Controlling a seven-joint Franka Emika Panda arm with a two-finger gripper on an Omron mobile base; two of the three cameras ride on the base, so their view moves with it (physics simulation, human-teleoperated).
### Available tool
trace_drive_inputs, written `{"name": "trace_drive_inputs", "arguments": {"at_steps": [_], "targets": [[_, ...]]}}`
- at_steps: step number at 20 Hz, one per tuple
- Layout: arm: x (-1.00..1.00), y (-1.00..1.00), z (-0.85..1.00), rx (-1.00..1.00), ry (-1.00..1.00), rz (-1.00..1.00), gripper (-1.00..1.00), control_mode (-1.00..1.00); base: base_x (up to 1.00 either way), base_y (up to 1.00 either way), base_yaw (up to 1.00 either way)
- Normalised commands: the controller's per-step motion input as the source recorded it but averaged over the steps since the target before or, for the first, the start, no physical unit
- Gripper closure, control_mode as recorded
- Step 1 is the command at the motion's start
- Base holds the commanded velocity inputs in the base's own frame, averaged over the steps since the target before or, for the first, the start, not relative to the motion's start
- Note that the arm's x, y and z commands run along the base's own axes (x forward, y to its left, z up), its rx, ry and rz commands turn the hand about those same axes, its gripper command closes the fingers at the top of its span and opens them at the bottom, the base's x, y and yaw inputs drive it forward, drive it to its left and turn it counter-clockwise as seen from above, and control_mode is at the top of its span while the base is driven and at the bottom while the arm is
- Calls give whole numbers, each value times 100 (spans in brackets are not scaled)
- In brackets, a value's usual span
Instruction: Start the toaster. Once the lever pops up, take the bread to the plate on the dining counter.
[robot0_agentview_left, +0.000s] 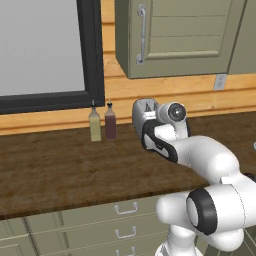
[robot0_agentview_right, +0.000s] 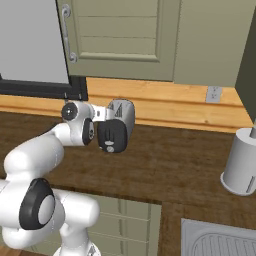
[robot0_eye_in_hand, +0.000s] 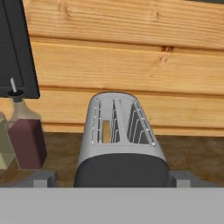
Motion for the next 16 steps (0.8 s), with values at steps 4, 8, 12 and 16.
{"name": "trace_drive_inputs", "arguments": {"at_steps": [4, 8, 12, 16], "targets": [[0, 0, 0, 0, 0, 0, -100, -100, 0, 0, 0], [0, 0, 0, 0, 0, 0, -100, -100, 0, 0, 0], [0, 0, 0, 0, 0, 0, -100, -100, 0, 0, 0], [0, 0, 0, 0, 0, 0, -100, -100, 0, 0, 0]]}}
